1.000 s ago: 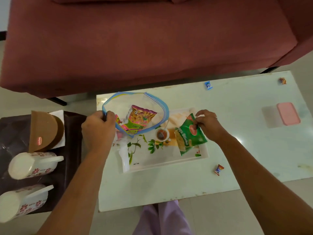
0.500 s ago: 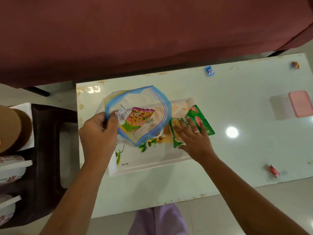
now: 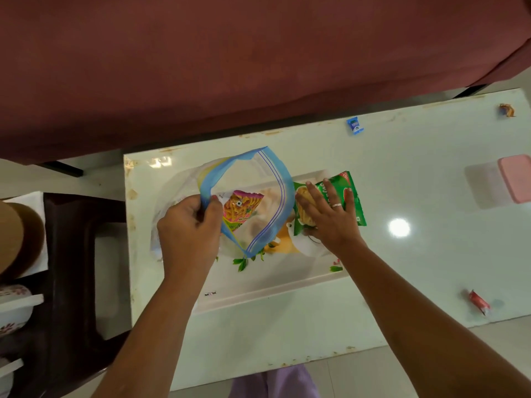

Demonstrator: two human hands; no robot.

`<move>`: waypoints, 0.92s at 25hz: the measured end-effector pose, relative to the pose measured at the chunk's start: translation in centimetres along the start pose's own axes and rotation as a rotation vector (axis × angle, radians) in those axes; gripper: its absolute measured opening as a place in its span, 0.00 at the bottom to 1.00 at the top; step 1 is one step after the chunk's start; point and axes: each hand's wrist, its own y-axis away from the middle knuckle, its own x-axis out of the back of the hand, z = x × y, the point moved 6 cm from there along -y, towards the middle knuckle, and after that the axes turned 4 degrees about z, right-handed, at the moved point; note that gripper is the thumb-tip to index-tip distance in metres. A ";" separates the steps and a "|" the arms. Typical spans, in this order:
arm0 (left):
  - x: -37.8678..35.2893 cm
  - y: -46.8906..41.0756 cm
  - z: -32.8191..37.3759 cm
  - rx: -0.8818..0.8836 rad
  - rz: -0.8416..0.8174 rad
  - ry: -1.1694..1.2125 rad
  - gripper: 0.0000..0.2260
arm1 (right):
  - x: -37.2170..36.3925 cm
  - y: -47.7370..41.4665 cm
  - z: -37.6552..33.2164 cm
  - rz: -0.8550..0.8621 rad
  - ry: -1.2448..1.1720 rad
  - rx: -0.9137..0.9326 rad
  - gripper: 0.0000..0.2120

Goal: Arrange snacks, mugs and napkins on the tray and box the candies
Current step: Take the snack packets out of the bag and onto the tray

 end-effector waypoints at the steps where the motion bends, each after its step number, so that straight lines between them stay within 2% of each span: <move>1: 0.1 0.0 -0.2 0.000 -0.004 -0.004 0.13 | 0.2 -0.1 0.4 -0.003 -0.028 -0.006 0.46; 3: 0.3 0.1 -0.4 0.012 -0.009 -0.011 0.13 | 0.8 -0.7 1.7 -0.019 -0.071 -0.048 0.47; 5: 1.0 -0.1 -0.5 0.028 0.014 0.026 0.13 | 1.2 -1.2 2.4 -0.039 -0.102 -0.067 0.41; 8: 3.8 -1.1 -0.5 0.069 0.115 0.109 0.14 | 2.5 -1.6 2.0 0.052 -0.180 -0.058 0.30; 10: 6.7 -2.1 -0.2 0.036 0.185 0.089 0.14 | 3.6 -1.9 1.4 0.131 -0.232 -0.024 0.27; 13: 10.5 -3.7 -0.9 0.094 0.214 0.035 0.13 | 4.8 -2.8 1.0 0.144 -0.276 0.010 0.28; 17: 12.8 -5.3 -3.1 0.199 0.162 -0.087 0.13 | 3.7 -3.2 1.4 -0.041 -0.191 -0.047 0.39; 19: 12.7 -4.9 -2.6 0.147 0.133 -0.115 0.16 | 3.1 -2.5 0.5 -0.031 -0.114 -0.010 0.44; 21: 12.4 -4.2 -1.3 0.046 0.126 -0.109 0.18 | 2.4 -1.4 -0.5 0.031 -0.047 0.024 0.43; 23: 12.2 -3.5 -0.3 -0.030 0.121 -0.124 0.16 | 1.1 -0.7 -0.8 0.023 -0.009 0.012 0.41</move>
